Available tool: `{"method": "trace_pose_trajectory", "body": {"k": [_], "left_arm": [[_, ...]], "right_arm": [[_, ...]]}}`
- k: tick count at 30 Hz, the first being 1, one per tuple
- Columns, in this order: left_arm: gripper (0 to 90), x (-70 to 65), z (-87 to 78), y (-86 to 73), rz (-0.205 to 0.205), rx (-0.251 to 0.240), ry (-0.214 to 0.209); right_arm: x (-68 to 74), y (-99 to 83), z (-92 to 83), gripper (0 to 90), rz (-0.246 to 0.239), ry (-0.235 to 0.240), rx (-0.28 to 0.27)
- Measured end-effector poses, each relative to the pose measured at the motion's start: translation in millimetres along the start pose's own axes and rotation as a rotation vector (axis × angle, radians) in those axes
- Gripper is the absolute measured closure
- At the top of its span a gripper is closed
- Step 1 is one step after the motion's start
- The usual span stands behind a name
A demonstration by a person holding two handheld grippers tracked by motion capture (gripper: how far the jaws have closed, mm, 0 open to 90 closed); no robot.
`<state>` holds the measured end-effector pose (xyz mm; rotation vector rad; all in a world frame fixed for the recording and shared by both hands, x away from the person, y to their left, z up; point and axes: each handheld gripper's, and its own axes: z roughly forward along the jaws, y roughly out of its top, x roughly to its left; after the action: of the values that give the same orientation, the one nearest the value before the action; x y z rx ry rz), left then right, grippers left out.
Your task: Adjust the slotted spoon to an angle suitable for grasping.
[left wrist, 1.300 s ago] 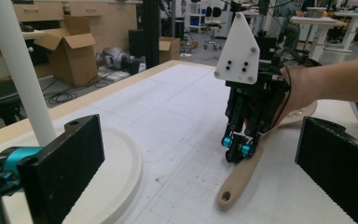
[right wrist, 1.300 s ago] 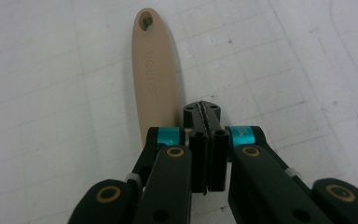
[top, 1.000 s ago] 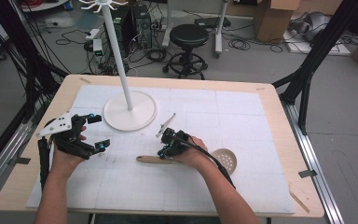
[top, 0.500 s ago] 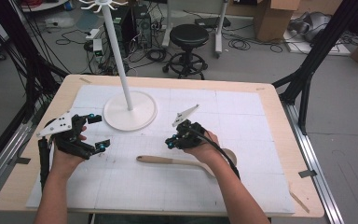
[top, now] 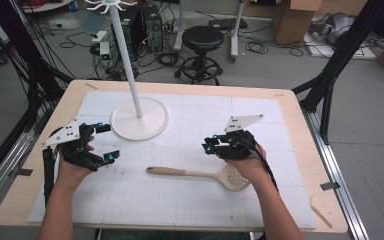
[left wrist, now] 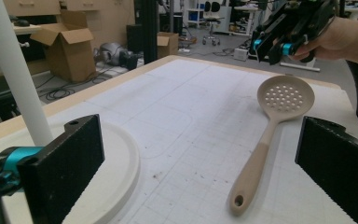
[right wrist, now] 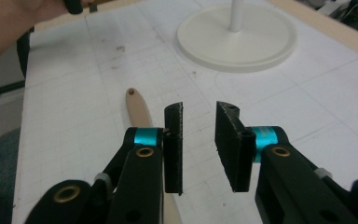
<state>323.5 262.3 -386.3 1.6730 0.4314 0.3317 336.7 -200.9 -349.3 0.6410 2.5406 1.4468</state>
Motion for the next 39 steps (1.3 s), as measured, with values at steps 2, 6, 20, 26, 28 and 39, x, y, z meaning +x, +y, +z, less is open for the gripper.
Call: {"method": "trace_pose_trajectory", "body": {"k": [2,6,20,26,28,39], "left_arm": [[1.7,0.4,0.4,-0.3,0.002,0.000,-0.002],[1.7,1.3,3.4,-2.1,-0.009,0.004,-0.007],[1.7,-1.2,6.4,-3.1,-0.006,0.026,-0.015],[1.7,-1.8,8.6,-4.1,-0.007,0.033,-0.017],[1.7,-1.8,8.9,-4.1,-0.006,0.035,-0.017],[1.7,1.8,4.6,-4.6,-0.014,0.013,-0.016]], "right_arm": [[0.5,-5.0,-9.4,70.2,0.008,-0.009,-0.038],[0.9,-16.1,-19.5,66.2,0.034,-0.033,-0.084],[-2.1,-25.6,-29.6,38.5,0.058,-0.146,-0.186],[-3.7,-27.7,-30.8,29.8,0.074,-0.167,-0.204],[-3.7,-27.7,-30.0,28.9,0.072,-0.166,-0.205],[-5.5,-28.3,-33.3,26.4,0.086,-0.163,-0.217]]}}
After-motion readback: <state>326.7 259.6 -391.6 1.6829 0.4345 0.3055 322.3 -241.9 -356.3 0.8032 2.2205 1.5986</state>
